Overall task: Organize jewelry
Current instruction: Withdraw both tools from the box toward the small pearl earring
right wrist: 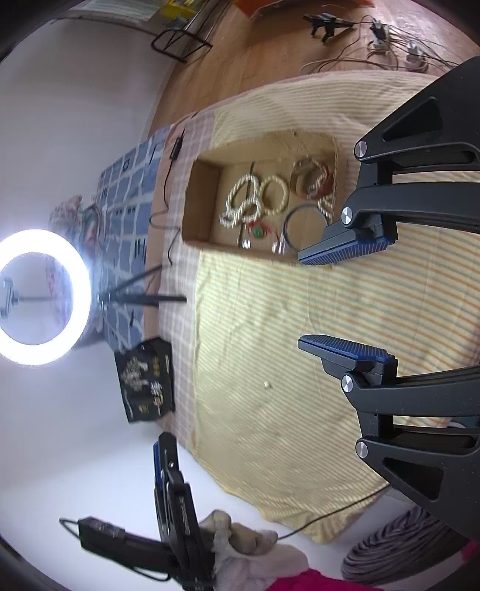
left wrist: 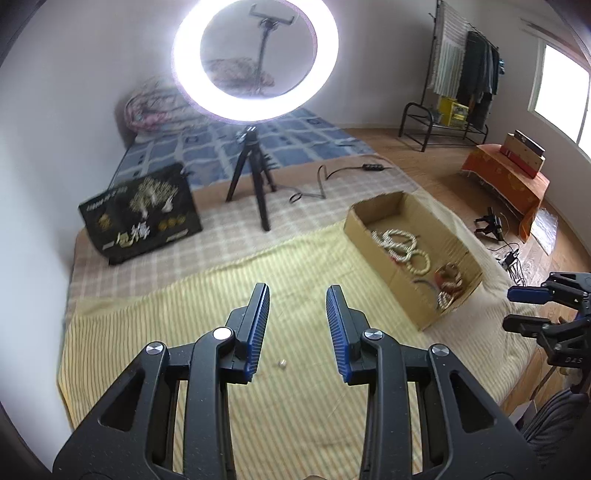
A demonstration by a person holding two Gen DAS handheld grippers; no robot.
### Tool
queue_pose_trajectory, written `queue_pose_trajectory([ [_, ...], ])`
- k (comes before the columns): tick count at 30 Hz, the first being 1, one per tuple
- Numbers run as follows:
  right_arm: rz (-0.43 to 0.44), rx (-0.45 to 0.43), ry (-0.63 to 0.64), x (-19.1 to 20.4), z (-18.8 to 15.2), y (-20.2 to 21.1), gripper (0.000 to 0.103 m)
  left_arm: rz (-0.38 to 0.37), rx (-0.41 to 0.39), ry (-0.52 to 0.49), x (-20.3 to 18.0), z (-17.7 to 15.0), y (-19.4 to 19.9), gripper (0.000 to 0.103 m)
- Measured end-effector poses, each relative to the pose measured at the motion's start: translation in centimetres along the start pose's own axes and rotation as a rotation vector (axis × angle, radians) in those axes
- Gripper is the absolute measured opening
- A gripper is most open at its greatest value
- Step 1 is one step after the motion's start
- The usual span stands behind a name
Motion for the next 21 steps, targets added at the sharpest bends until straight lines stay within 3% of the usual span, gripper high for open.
queue_pose_trajectory([
  [6,0.064,-0.005,0.052,3.2,-1.5,-1.0,0.038,-0.011,0.054,0.048,1.9,-3.3,-1.2,0.032],
  [21,0.178,0.145,0.143,8.8,-7.9,-7.6,0.038,-0.077,0.210,0.069,2.7,-9.4,-7.6,0.032],
])
Point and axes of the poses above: each gripper's, at about its wrist camera, not at the fingertips, and y roughly against the way its jaws point, x to its left, z to its top, the point moved 7 cm from there along -y, roughly the way its jaws point, and after that the axes turned 4 degrees about z, right-handed, at the moved point
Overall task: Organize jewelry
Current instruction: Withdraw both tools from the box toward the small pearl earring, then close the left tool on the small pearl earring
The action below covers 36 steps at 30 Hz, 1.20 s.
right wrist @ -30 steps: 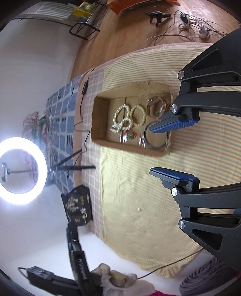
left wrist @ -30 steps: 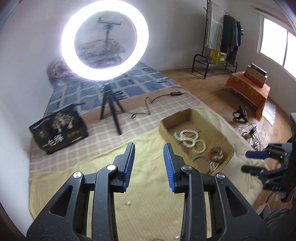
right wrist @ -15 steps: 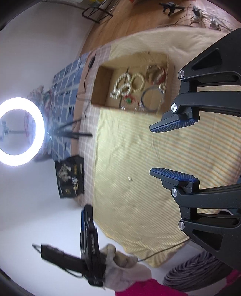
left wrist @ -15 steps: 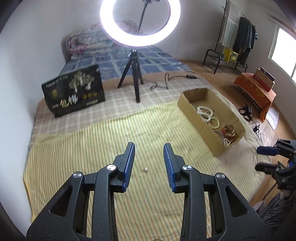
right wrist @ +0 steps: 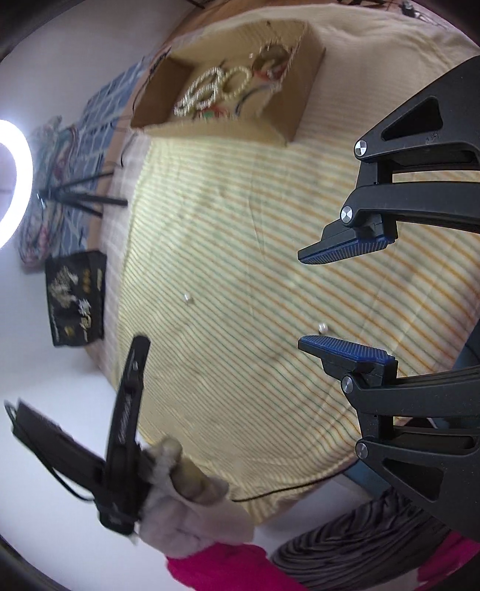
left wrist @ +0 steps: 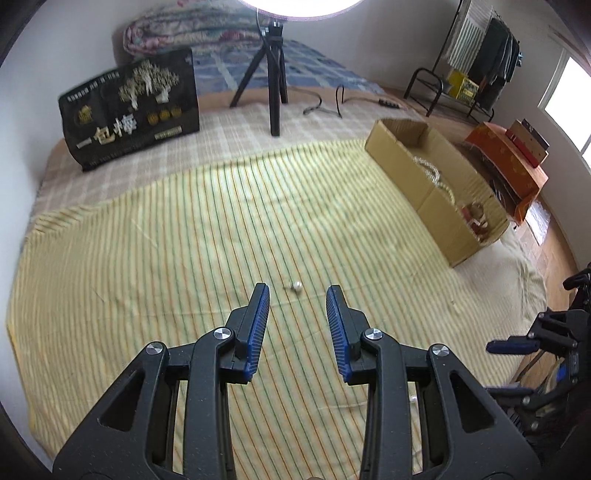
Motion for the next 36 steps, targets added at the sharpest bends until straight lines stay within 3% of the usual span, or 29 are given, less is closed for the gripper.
queue_pose_trajectory([
  [7,0.050,0.057,0.056,1.4,-1.6,-3.2,0.038,-0.006,0.053,-0.074,-1.4,-0.8,-3.2,0.032],
  [14,0.036,0.103,0.088,1.7,-3.0,-5.4,0.038,0.049,0.074,-0.145,-2.4,-0.6,-6.2,0.032],
  [27,0.045,0.118,0.115,2.2,-3.0,-6.6,0.038,0.076,0.110,-0.153,-1.4,-0.8,-9.1,0.032],
  [29,0.041,0.121,0.121,2.3,-3.0,-6.8,0.038,0.078,0.117,-0.155,-1.4,-0.9,-9.4,0.027],
  [36,0.020,0.131,0.123,2.2,-2.9,-7.4,0.026,0.078,0.118,-0.168,-1.5,-0.9,-9.8,0.021],
])
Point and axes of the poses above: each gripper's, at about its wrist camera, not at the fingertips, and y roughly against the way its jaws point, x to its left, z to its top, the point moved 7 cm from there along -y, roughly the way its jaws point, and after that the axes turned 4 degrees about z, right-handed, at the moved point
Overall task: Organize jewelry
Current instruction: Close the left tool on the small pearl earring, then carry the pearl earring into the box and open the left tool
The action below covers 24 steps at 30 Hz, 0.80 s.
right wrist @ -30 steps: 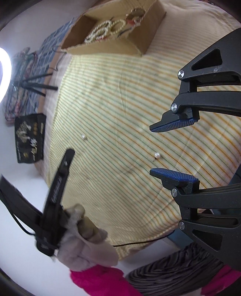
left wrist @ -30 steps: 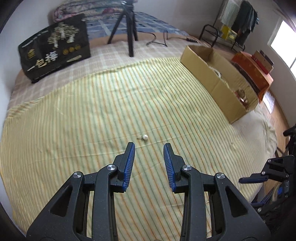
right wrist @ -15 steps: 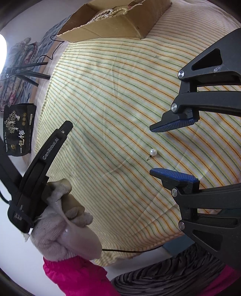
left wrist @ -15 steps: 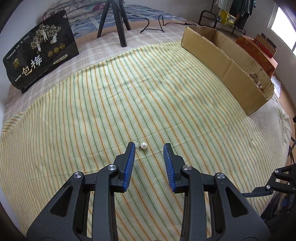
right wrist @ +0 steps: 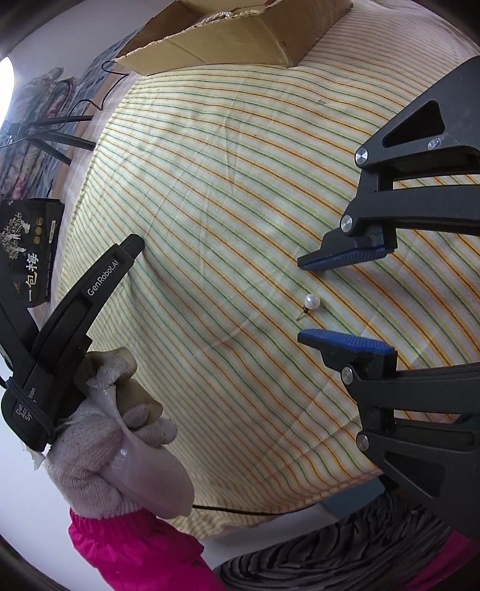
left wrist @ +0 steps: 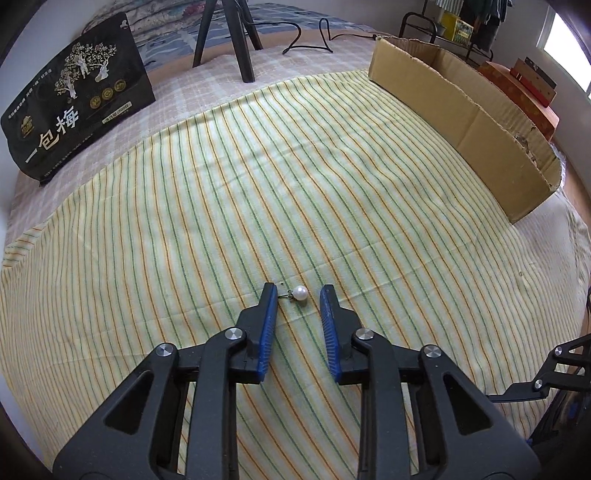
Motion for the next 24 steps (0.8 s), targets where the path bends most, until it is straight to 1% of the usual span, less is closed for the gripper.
queue_pose_trajectory([
  [1,-0.008,0.002,0.005,0.0,0.0,-0.1,0.020,-0.001,0.000,-0.001,-0.1,0.0,0.0,0.018],
  [2,-0.013,0.003,0.009,-0.1,0.0,-0.1,0.016,-0.002,0.000,-0.003,-0.1,0.0,0.0,0.016],
  [3,-0.012,0.006,0.010,-0.2,0.1,-0.2,0.009,0.001,0.000,-0.005,-0.2,0.0,0.0,0.016],
  [4,-0.003,0.008,0.006,-0.2,0.1,-0.2,0.007,0.002,0.000,-0.006,-0.2,0.0,0.0,0.016],
  [7,0.011,0.004,-0.004,-0.4,0.3,0.0,0.007,-0.001,-0.001,0.000,-0.2,0.1,0.2,0.015],
  [13,0.002,-0.032,-0.006,-0.4,0.9,1.5,0.007,0.002,-0.025,0.019,0.2,0.2,1.8,0.015],
  [19,-0.004,-0.093,-0.047,-1.0,1.5,4.0,0.007,-0.008,-0.081,0.056,0.6,0.7,5.1,0.015],
  [24,-0.028,-0.143,-0.096,-2.5,1.9,6.2,0.007,-0.026,-0.133,0.064,-0.2,1.3,8.0,0.015],
])
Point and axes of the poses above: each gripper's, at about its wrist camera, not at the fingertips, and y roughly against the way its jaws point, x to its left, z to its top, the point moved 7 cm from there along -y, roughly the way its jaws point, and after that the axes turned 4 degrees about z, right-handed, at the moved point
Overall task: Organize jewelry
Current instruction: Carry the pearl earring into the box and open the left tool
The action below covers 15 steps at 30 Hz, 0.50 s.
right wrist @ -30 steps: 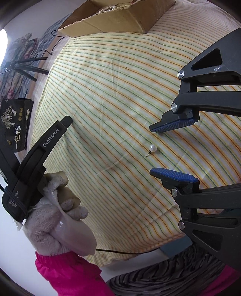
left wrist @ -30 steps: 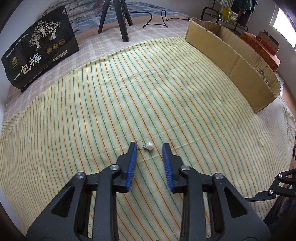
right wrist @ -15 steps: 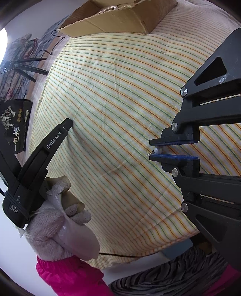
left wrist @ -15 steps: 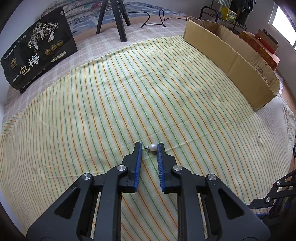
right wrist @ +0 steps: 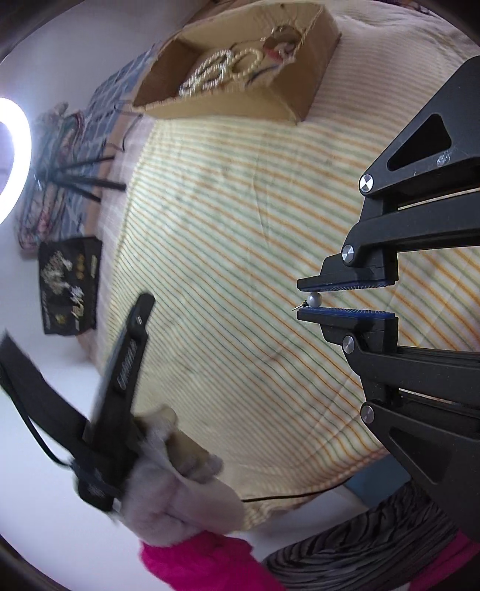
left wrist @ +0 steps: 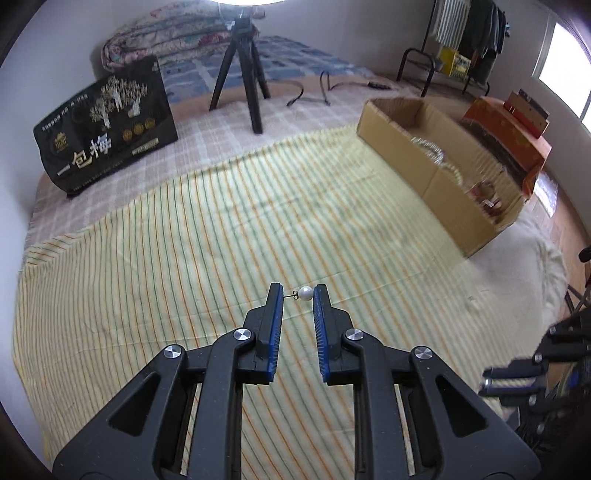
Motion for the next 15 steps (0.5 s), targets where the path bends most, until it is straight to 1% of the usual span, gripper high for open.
queue_pose_trajectory([
  [3,-0.017,-0.032,-0.036,-1.1,0.5,1.5,0.007,-0.013,-0.027,0.004,-0.6,0.5,1.2,0.015],
  [8,-0.047,-0.069,-0.114,-4.5,1.5,4.0,0.007,-0.041,-0.061,-0.003,-2.5,1.6,2.7,0.015],
  [15,-0.130,-0.116,-0.133,-9.1,3.1,7.8,0.007,-0.080,-0.094,-0.050,-6.4,3.0,3.5,0.015],
])
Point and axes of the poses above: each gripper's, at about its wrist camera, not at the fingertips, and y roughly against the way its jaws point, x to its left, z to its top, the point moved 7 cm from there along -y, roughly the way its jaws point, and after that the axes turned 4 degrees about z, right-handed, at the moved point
